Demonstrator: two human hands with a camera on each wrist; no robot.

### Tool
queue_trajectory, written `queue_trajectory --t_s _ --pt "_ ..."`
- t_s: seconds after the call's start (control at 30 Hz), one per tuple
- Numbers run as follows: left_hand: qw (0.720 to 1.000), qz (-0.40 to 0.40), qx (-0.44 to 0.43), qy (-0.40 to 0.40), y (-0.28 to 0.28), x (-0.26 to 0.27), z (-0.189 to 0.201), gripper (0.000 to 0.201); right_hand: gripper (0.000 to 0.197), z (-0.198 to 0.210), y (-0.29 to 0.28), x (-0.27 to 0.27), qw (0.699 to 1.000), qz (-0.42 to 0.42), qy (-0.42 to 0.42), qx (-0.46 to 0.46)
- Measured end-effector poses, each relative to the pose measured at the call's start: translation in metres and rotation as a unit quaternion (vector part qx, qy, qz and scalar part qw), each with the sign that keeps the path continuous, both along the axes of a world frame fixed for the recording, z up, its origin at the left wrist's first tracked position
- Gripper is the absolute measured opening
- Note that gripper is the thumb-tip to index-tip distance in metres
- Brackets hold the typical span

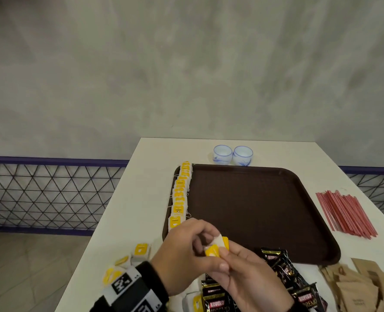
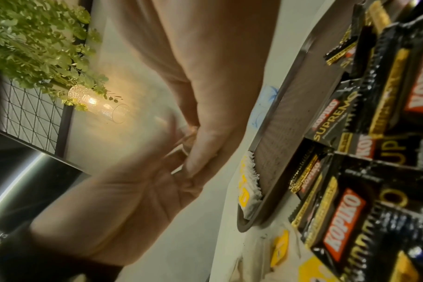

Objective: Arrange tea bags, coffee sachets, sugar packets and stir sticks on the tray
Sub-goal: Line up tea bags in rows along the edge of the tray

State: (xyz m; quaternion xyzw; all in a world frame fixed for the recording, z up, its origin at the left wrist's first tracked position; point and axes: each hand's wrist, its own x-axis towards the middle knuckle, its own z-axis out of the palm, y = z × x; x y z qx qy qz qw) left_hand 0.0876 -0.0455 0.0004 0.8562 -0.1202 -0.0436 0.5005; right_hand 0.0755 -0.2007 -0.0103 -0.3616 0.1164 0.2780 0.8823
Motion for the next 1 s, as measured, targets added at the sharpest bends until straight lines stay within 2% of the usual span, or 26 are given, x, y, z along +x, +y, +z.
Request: queue_trajectory --t_s 0.07,0.17,0.33,0.5,0.6,0.67,0.77,0.83,1.0 --pt "0.999 -0.007 0.035 -0.022 -0.003 0.000 -0.002 0.036 0.025 -0.001 0.000 -0.001 0.999 -0.006 -0.007 -0.038" --pt "1.000 -0.009 0.006 0.011 -0.004 -0.001 -0.004 0.027 0.023 -0.004 -0.004 0.000 0.995 -0.014 -0.014 -0.099" --pt "0.998 -0.008 -0.044 0.038 0.005 -0.002 -0.007 0.018 0.021 -0.003 -0.011 -0.001 0.992 -0.029 -0.008 -0.124" --pt "0.998 -0.031 -0.048 0.019 0.021 -0.004 -0.012 0.010 0.018 -0.005 -0.015 0.000 0.983 -0.053 -0.001 -0.175" --pt "1.000 -0.005 -0.023 0.012 0.039 0.005 -0.017 0.011 0.018 -0.009 -0.020 0.002 0.978 -0.069 0.017 -0.195" --pt "0.999 0.039 -0.012 -0.001 0.052 0.017 -0.018 0.010 0.019 -0.010 -0.024 0.003 0.977 -0.072 0.022 -0.199" --pt "0.994 0.100 -0.035 -0.018 0.066 0.038 -0.018 0.008 0.020 -0.011 -0.028 0.004 0.977 -0.081 0.022 -0.198" --pt "0.992 0.110 -0.060 0.000 0.069 0.048 -0.022 0.009 0.020 -0.012 -0.028 0.004 0.976 -0.081 0.014 -0.201" --pt "0.991 0.101 -0.059 0.068 0.063 0.059 -0.039 0.015 0.019 -0.012 -0.026 0.003 0.974 -0.076 -0.003 -0.215"
